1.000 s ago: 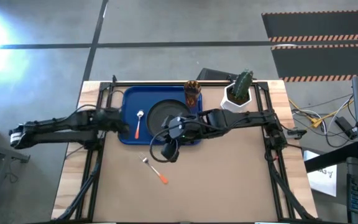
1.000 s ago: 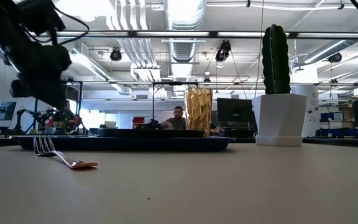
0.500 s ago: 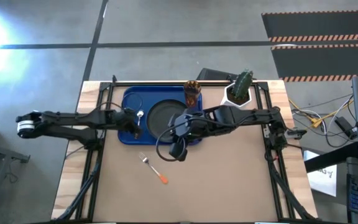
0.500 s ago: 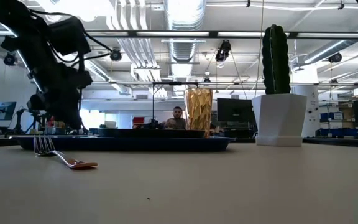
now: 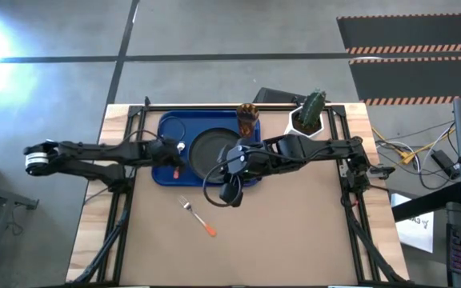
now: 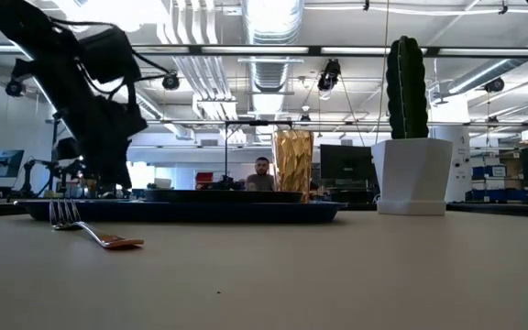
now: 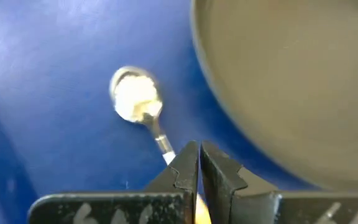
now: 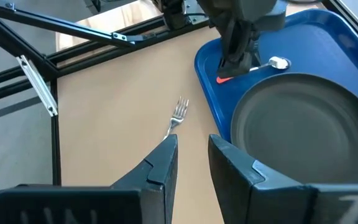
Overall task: Pick and place plate/cup/fork/spoon on tray
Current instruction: Adjust the orange spoon on the blue tray
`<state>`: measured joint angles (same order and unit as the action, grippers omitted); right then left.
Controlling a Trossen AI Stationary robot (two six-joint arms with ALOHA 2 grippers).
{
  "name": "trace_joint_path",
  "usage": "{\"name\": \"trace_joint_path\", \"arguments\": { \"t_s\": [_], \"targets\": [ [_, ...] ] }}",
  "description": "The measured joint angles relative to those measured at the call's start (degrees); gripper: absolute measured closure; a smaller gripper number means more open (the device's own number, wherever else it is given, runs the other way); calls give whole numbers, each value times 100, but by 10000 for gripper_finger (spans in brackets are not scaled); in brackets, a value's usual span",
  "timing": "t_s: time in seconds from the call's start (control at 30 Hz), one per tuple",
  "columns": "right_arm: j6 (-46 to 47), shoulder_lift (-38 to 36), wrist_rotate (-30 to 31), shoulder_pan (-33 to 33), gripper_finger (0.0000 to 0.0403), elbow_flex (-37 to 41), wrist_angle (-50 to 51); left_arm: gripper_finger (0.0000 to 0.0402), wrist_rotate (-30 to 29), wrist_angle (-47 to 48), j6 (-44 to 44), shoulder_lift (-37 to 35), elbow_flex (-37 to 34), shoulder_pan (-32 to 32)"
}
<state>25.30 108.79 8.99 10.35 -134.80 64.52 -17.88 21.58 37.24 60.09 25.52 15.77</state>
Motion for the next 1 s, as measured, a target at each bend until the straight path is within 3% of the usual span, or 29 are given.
{"name": "trace_joint_path", "arguments": {
  "t_s": [0.33, 0.6, 1.0],
  "targets": [
    [13, 0, -4, 2, 323, 0, -8, 401, -98, 327, -25, 680, -56, 0],
    [15, 0, -15, 33, 323, 0, -8, 402, -268, -198, -53, 1161, -55, 2],
    [94, 0, 0, 105, 323, 2, 1, 401, -152, -659, -55, 759, -68, 2]
  ]
}}
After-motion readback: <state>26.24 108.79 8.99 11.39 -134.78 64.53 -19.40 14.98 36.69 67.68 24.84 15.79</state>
